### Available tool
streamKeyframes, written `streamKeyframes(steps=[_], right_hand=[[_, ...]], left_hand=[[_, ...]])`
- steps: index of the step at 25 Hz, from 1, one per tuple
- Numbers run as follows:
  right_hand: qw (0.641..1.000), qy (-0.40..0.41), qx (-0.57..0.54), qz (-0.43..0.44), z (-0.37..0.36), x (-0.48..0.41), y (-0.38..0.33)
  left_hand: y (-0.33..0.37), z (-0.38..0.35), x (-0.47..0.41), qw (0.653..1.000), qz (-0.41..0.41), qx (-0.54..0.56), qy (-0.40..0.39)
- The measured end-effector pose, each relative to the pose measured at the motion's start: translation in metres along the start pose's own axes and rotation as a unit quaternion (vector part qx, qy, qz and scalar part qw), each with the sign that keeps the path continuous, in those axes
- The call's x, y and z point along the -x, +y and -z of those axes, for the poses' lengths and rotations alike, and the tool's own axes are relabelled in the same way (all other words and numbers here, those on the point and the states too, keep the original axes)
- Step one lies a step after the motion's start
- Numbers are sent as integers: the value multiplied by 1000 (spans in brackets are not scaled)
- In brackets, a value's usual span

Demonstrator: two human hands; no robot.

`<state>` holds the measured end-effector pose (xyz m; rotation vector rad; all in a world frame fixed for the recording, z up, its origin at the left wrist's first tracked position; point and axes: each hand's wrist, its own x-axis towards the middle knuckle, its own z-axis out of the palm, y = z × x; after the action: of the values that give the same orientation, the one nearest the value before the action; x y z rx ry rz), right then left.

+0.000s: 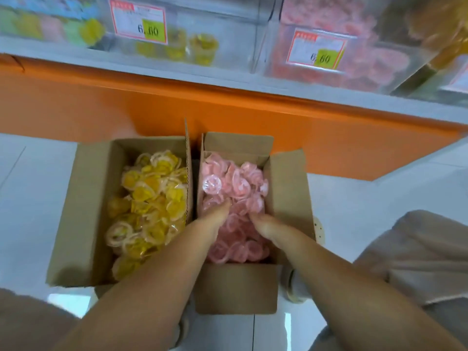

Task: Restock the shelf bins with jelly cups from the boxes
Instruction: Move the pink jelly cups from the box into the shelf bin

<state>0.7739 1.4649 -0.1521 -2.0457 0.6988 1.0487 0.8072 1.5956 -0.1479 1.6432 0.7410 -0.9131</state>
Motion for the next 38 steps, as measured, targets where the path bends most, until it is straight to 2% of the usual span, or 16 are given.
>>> streamKeyframes(steps=[2,4,8,10,12,18,21,27,31,34,38], right_hand=[[997,-18,64,27,-13,-14,5],[998,-37,53,21,-21,-24,9],[996,-63,-63,-2,-29,-36,10],[979,-74,-177,-62,-27,-35,13],[960,-95,-250,-82,-26,-38,18],[947,-143,-266,-109,-31,-35,9],[923,-173,-323,-114,-29,-33,10],[872,-179,-441,-118,-33,-34,16],[840,-168,-506,-102,-31,-35,10],[863,-116,-490,-41,-18,-24,-2],[918,-36,-389,70,2,-5,-16]], left_hand=[[-4,1,-8,999,27,9,23],[-2,3,-12,997,72,18,25],[-8,2,-22,992,128,-11,9],[-10,3,-23,991,132,-12,-17],[-9,2,-23,990,133,-20,-34],[-19,-1,-35,989,137,-14,-52],[-19,0,-38,987,147,27,-66],[-15,3,-32,978,174,58,-99],[-8,3,-23,981,151,83,-88],[2,5,-10,985,110,101,-89],[19,12,6,978,75,145,-132]])
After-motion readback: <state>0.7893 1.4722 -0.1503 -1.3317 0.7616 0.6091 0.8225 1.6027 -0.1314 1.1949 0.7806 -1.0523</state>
